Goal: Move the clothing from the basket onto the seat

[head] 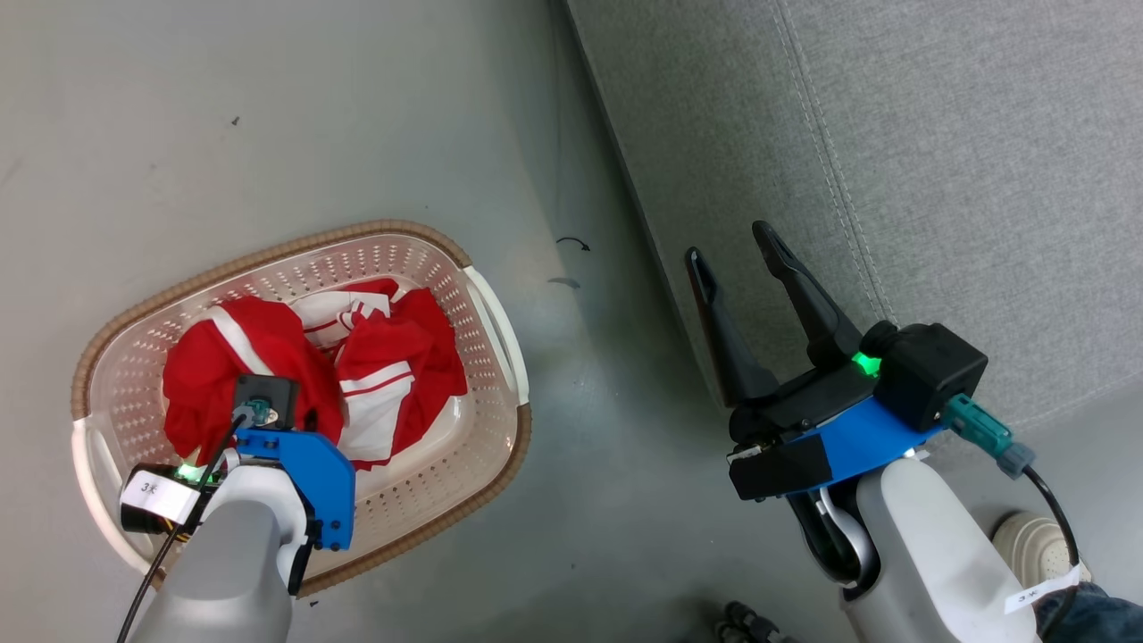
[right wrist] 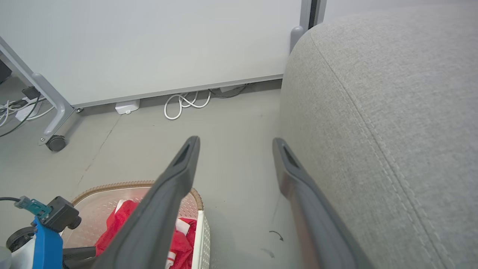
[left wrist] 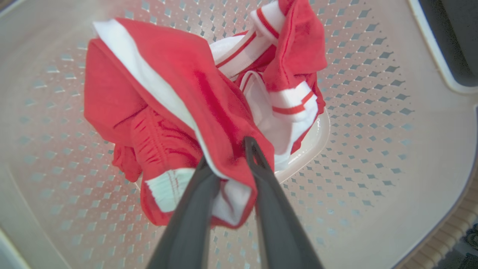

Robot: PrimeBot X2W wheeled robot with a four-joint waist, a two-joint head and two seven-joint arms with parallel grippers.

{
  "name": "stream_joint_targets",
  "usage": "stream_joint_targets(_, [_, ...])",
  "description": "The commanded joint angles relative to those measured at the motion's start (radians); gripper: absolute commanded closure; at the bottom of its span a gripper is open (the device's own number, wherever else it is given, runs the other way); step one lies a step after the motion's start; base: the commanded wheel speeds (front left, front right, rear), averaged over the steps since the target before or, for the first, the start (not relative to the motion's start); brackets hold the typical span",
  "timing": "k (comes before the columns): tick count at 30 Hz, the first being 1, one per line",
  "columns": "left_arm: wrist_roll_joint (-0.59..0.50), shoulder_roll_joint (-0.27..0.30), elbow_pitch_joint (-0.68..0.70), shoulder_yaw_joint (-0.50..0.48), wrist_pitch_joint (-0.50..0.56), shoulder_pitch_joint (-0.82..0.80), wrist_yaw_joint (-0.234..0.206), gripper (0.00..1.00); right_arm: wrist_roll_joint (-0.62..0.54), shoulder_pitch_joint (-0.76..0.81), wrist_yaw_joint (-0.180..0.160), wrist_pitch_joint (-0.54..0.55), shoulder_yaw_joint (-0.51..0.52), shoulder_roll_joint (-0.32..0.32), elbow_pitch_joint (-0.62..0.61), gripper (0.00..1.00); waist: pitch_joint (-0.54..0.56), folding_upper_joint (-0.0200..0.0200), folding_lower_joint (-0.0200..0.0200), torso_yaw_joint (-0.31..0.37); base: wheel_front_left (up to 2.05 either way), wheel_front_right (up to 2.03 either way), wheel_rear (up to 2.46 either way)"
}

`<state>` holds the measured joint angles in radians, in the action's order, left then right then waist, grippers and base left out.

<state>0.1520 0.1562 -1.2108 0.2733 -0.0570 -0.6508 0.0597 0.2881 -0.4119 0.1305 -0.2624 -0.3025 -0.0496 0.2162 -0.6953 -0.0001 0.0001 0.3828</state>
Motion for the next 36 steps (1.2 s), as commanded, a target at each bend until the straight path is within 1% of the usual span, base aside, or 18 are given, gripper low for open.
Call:
stream_joint_targets(1, [0.009,-0.001,-0.006,-0.002,0.001,-0.017,0.004,1.00,0.000,-0.019,0.000,-0.004,-0.003,-0.001,-0.001,0.00,0.004,0.0001,-0.0001,-0.002,0.00,0.00,0.00])
stream_joint_targets(9, [0.040,-0.017,-0.029,-0.011,-0.031,-0.020,0.008,1.00,-0.016,-0.011,0.000,-0.004,0.007,-0.001,0.008,0.00,0.036,0.0001,-0.0001,-0.014,0.00,0.00,0.00])
stream_joint_targets(13, [0.049,-0.024,-0.040,-0.008,-0.029,-0.014,0.014,1.00,-0.023,-0.008,0.000,-0.004,0.010,-0.002,0.012,0.00,0.053,0.0001,-0.0001,-0.018,0.00,0.00,0.00])
stream_joint_targets(18, [0.059,-0.040,-0.049,0.003,-0.037,0.001,0.028,1.00,-0.037,0.014,0.000,-0.004,0.036,-0.002,0.027,0.00,0.101,0.0001,-0.0001,-0.039,0.00,0.00,0.00])
stream_joint_targets(23, [0.070,-0.065,-0.052,0.018,-0.065,0.024,0.041,1.00,-0.051,0.040,0.000,-0.003,0.056,-0.002,0.053,0.00,0.193,0.0001,-0.0001,-0.082,0.00,0.00,0.00])
stream_joint_targets(29, [0.086,-0.095,-0.034,0.052,-0.109,0.035,0.061,1.00,-0.080,0.074,0.000,-0.003,0.076,-0.002,0.083,0.00,0.314,0.0001,-0.0001,-0.153,0.00,0.00,0.00])
stream_joint_targets(33, [0.093,-0.105,-0.015,0.093,-0.120,0.039,0.066,1.00,-0.098,0.101,0.000,-0.003,0.091,-0.002,0.108,0.00,0.393,0.0001,-0.0001,-0.205,0.00,0.00,0.00])
stream_joint_targets(36, [0.133,-0.106,0.037,0.144,-0.110,0.056,0.072,1.00,-0.103,0.127,0.000,-0.003,0.097,-0.003,0.126,0.00,0.447,0.0001,-0.0001,-0.240,0.00,0.00,0.00])
